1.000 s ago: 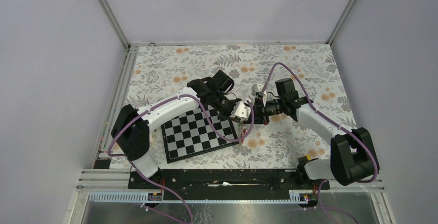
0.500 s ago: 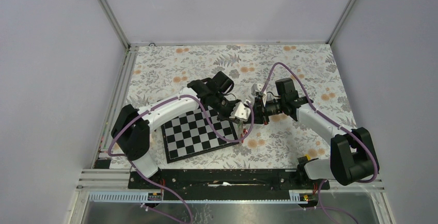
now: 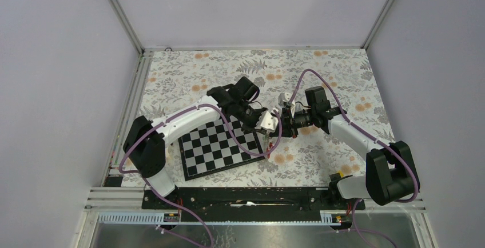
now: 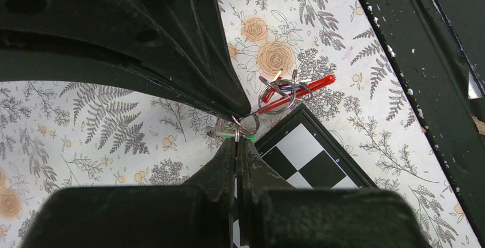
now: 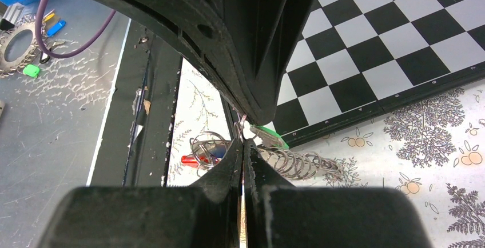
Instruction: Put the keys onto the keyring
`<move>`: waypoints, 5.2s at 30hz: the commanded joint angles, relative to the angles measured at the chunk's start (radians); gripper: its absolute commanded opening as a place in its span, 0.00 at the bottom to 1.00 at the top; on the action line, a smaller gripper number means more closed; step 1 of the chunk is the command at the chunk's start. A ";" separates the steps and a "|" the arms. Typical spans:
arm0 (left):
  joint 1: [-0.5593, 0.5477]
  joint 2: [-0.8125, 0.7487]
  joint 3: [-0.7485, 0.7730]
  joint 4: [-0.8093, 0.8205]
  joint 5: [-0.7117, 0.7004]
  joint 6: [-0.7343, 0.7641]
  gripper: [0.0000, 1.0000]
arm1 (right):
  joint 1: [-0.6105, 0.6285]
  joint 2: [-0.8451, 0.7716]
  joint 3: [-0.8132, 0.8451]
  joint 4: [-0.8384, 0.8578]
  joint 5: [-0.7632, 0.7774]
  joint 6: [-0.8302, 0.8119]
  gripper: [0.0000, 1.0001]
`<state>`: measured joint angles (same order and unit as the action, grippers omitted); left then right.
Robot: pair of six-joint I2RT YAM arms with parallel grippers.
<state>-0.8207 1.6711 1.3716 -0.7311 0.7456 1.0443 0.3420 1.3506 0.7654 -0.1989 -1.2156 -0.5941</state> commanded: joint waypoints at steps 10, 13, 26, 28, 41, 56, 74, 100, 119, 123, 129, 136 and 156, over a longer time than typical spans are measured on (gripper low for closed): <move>0.007 -0.027 0.053 0.021 0.030 -0.005 0.00 | 0.005 0.016 0.015 -0.028 0.053 -0.035 0.00; 0.008 -0.028 0.052 0.021 0.034 -0.008 0.00 | 0.005 0.016 0.015 -0.029 0.055 -0.035 0.00; 0.018 -0.028 0.047 0.068 0.017 -0.058 0.00 | 0.005 0.007 0.016 -0.032 0.061 -0.039 0.00; 0.018 -0.031 0.040 0.068 0.014 -0.058 0.00 | 0.005 0.006 0.015 -0.031 0.062 -0.039 0.00; 0.026 -0.087 -0.062 0.065 0.002 -0.030 0.00 | 0.005 0.001 0.020 -0.032 0.058 -0.033 0.00; 0.025 -0.090 -0.044 0.039 0.049 -0.018 0.00 | 0.004 0.005 0.020 -0.024 0.068 -0.021 0.00; 0.022 -0.029 -0.012 0.083 0.017 -0.046 0.00 | 0.005 -0.001 0.015 -0.024 0.070 -0.029 0.00; 0.042 -0.085 -0.032 0.067 -0.026 -0.033 0.00 | 0.004 -0.007 0.023 -0.014 0.111 -0.009 0.00; 0.043 -0.086 0.058 0.067 -0.107 -0.145 0.00 | 0.005 -0.070 0.008 -0.036 0.168 -0.052 0.00; 0.042 -0.076 0.069 0.051 -0.128 -0.120 0.00 | 0.005 -0.076 0.005 -0.045 0.166 -0.067 0.00; 0.042 -0.059 0.075 0.050 -0.121 -0.066 0.00 | 0.005 -0.074 0.000 -0.047 0.148 -0.077 0.00; 0.040 -0.052 0.070 0.050 -0.038 -0.011 0.00 | 0.005 -0.082 -0.018 -0.022 0.113 -0.069 0.00; 0.010 -0.051 0.003 0.084 0.013 0.035 0.00 | 0.004 -0.070 -0.030 0.031 0.070 -0.002 0.00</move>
<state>-0.7998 1.6203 1.3857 -0.6788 0.7116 1.0466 0.3401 1.2854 0.7429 -0.1719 -1.1221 -0.6037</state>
